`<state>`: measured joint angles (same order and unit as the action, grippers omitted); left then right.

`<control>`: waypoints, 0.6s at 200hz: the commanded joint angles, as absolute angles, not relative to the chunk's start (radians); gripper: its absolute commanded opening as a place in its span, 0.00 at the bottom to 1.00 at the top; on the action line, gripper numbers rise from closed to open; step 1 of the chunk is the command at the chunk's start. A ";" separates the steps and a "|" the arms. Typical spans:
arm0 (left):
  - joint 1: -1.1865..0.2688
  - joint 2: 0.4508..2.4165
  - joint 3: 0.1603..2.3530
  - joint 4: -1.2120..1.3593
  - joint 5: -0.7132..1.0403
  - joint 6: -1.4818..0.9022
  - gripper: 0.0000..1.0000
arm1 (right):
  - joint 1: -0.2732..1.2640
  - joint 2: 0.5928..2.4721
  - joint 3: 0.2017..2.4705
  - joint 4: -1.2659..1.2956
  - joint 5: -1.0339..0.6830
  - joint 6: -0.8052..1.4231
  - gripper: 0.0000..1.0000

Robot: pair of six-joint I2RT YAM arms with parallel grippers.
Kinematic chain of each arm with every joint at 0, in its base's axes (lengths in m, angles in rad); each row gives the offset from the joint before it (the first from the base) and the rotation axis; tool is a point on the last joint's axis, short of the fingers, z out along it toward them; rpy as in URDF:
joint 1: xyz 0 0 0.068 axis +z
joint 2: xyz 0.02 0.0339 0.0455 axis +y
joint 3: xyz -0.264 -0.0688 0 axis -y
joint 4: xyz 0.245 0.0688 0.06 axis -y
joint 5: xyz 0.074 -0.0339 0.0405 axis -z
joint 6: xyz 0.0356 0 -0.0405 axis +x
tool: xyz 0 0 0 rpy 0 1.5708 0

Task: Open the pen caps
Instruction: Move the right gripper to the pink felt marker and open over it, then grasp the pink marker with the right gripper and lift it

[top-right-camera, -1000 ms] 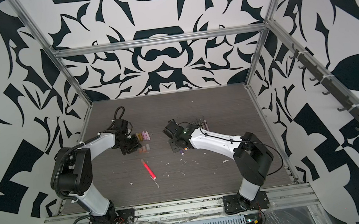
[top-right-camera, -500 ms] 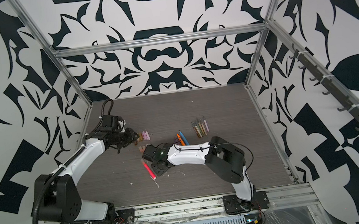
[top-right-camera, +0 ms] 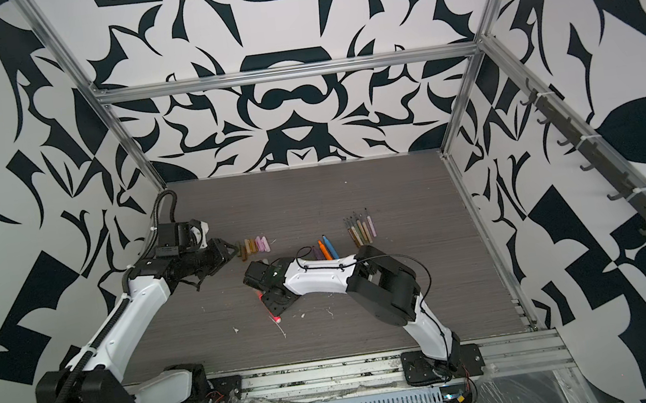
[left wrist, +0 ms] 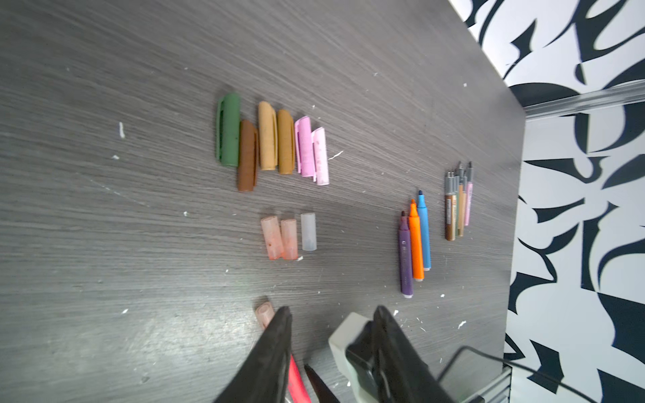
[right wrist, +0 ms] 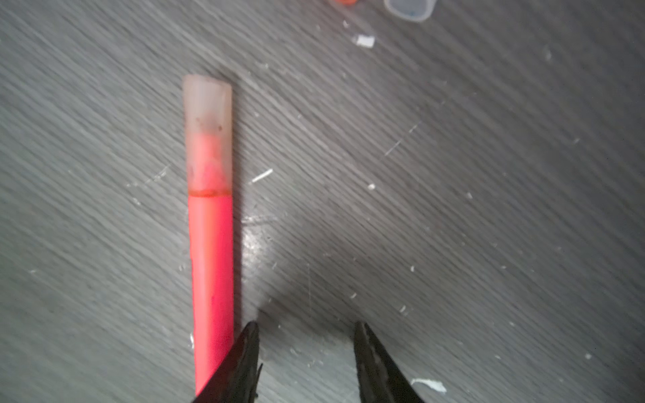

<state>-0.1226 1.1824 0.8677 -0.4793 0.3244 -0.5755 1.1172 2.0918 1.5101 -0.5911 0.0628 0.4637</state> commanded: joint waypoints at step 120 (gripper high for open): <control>-0.114 0.832 0.967 -0.905 0.312 -0.465 0.44 | 1.137 1.991 1.462 -0.556 0.072 0.479 0.45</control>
<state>-0.1177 0.9241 0.9382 -0.7448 0.3393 -0.5255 1.1210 2.0636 1.4971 -0.5819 0.0551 0.4683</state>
